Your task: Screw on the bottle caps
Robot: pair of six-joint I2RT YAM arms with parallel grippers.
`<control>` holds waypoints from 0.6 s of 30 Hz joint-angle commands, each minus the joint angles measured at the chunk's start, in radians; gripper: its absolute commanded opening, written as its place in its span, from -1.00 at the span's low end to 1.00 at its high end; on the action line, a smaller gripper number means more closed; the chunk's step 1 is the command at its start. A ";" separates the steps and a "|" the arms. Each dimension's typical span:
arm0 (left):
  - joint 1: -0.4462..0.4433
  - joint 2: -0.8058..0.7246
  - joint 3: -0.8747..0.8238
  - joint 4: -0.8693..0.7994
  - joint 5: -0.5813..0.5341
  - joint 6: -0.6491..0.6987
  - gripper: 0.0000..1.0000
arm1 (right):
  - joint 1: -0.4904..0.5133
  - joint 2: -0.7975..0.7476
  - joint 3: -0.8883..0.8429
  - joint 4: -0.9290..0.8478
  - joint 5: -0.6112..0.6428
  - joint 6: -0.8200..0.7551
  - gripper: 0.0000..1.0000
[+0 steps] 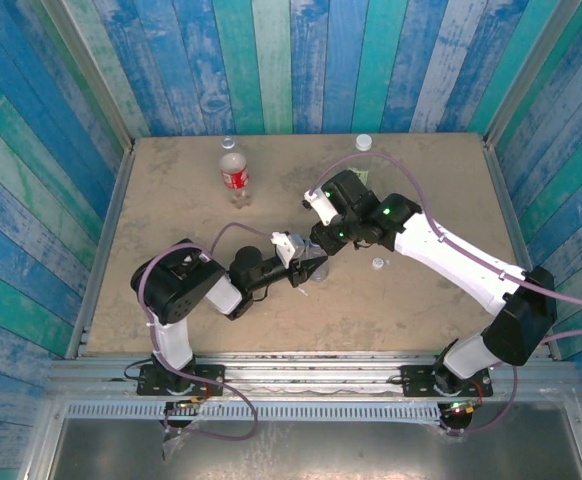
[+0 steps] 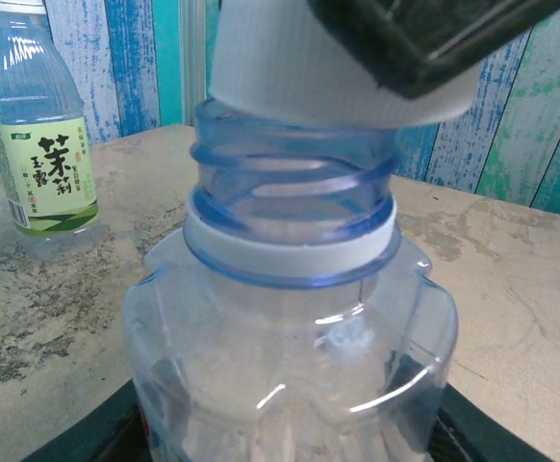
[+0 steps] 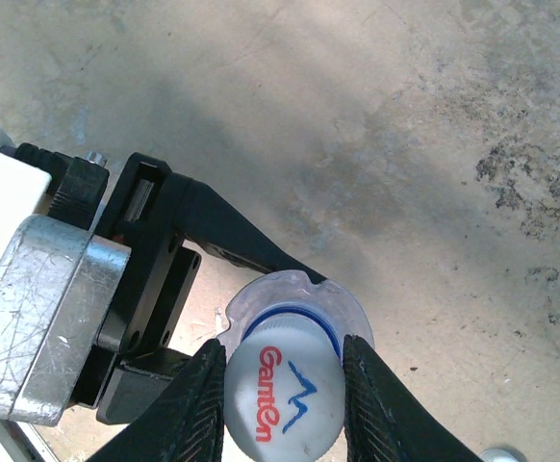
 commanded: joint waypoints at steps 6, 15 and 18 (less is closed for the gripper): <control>0.004 0.041 -0.003 0.028 0.021 0.015 -0.01 | 0.015 -0.001 0.021 -0.041 -0.002 0.000 -0.39; 0.003 0.039 0.000 0.000 0.032 0.034 -0.02 | 0.022 0.017 0.024 -0.042 0.015 -0.006 -0.38; 0.005 0.039 -0.001 -0.001 0.035 0.035 -0.02 | 0.022 0.028 0.029 -0.042 0.028 -0.003 -0.38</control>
